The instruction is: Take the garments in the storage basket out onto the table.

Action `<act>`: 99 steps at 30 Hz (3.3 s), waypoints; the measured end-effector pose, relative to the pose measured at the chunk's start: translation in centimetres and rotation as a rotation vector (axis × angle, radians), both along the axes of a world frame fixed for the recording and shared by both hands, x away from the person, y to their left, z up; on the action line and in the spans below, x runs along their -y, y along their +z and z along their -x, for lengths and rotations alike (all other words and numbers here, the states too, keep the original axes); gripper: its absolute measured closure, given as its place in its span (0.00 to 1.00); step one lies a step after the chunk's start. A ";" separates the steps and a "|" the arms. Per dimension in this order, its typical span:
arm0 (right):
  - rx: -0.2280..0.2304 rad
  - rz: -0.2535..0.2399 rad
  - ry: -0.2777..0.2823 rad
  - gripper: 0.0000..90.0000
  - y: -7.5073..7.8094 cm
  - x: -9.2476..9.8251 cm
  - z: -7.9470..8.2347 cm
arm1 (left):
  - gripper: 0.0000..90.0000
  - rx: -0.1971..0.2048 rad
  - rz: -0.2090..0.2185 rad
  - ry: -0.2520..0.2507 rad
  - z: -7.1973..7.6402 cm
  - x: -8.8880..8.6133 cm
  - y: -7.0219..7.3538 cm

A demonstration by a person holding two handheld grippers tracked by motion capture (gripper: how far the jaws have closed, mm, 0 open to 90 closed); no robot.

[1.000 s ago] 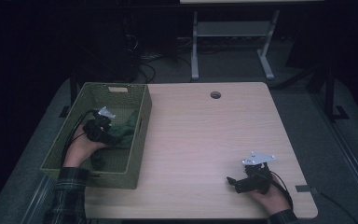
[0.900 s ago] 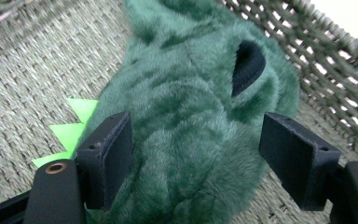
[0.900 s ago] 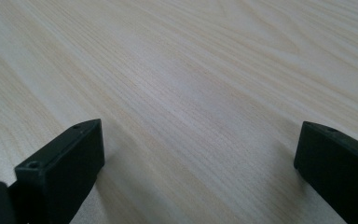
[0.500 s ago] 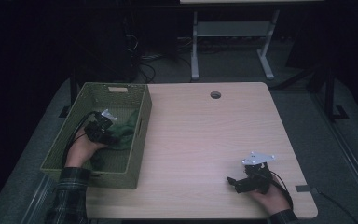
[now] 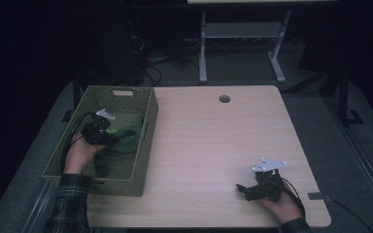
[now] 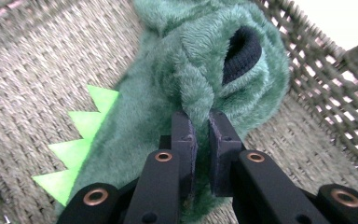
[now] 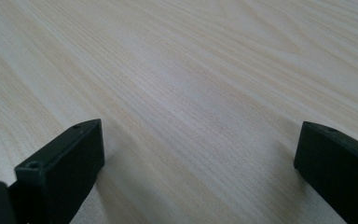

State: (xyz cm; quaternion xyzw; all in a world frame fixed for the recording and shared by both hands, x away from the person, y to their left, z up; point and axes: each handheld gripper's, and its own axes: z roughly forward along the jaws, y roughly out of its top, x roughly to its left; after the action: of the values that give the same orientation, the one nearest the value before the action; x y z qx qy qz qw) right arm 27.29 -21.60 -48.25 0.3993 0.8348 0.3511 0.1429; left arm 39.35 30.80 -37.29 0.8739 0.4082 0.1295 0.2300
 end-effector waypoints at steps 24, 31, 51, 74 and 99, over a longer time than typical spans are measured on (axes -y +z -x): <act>0.000 0.000 0.000 0.01 0.0 0.0 0.0 | 0.92 0.151 0.132 0.034 1.9 -1.7 6.5; 0.000 0.000 0.000 0.01 0.0 0.0 0.0 | 0.92 0.164 0.151 0.024 2.1 -1.8 8.0; 0.001 -0.001 0.000 0.01 0.0 0.0 0.0 | 0.93 0.208 0.243 -0.035 2.5 -0.4 12.8; 0.000 -0.004 -0.002 0.01 0.0 0.0 0.0 | 0.93 0.253 0.337 -0.197 3.0 7.4 16.2; 0.001 -0.002 -0.001 0.01 0.0 0.0 0.0 | 0.93 0.206 0.349 -0.360 3.1 19.2 14.7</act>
State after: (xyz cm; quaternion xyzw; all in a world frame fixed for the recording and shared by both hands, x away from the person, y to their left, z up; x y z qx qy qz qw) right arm 27.29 -21.59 -48.24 0.3998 0.8341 0.3521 0.1433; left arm 36.28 11.62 -22.55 0.8617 0.2369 0.1024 0.4368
